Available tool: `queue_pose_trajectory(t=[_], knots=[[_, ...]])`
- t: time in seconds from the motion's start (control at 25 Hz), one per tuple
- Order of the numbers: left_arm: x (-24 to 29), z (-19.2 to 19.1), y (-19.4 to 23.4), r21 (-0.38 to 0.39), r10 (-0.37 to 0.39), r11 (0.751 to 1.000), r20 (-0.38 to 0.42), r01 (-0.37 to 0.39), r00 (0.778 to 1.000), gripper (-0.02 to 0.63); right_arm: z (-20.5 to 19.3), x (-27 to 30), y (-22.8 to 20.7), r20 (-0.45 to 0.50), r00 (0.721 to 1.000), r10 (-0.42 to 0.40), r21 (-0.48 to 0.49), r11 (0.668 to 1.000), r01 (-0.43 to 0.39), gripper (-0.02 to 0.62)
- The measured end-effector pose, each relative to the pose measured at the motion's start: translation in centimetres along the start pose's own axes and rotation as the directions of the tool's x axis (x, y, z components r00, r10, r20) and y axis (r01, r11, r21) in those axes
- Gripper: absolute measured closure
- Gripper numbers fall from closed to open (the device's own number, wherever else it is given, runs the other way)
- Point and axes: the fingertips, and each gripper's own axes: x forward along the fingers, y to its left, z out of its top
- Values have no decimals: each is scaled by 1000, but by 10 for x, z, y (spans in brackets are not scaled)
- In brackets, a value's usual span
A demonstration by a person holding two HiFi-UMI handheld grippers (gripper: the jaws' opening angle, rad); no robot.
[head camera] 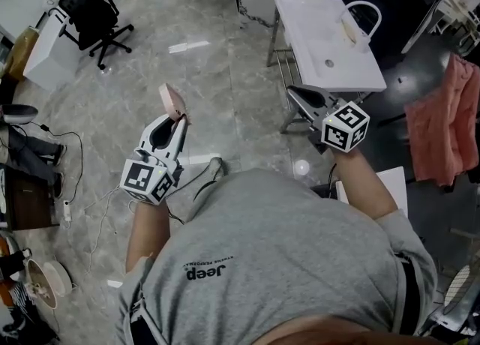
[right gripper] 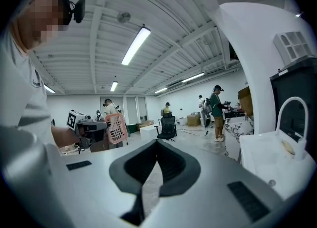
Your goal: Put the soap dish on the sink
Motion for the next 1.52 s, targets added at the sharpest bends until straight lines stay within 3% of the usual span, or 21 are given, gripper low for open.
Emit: queue_pose_trajectory(t=[0.2, 0.4, 0.68, 0.88, 1.2, 1.4, 1.52], knots=[[34, -14, 54, -22, -28, 999, 2, 28, 1000, 545, 4, 50, -26, -11, 1000, -19, -3, 1000, 19, 543], [87, -24, 138, -11, -88, 996, -3, 88, 996, 545, 20, 122, -71, -1, 997, -72, -1, 997, 72, 543], [165, -8, 268, 17, -168, 986, -27, 168, 985, 545, 54, 228, -130, 27, 990, -139, 61, 989, 137, 543], [204, -8, 329, 12, -208, 978, -32, 209, 978, 545, 58, 278, -161, 7, 983, -185, 77, 980, 184, 543], [269, -19, 362, -9, -193, 981, -57, 193, 980, 545, 62, 313, -228, -15, 987, -162, 86, 983, 162, 543], [321, -24, 356, 15, -123, 992, -74, 125, 990, 545, 73, 319, -291, 14, 996, -87, 48, 995, 86, 543], [357, -23, 350, -12, -76, 997, -65, 75, 995, 545, 77, 321, -329, 0, 999, -33, 38, 999, 33, 543]])
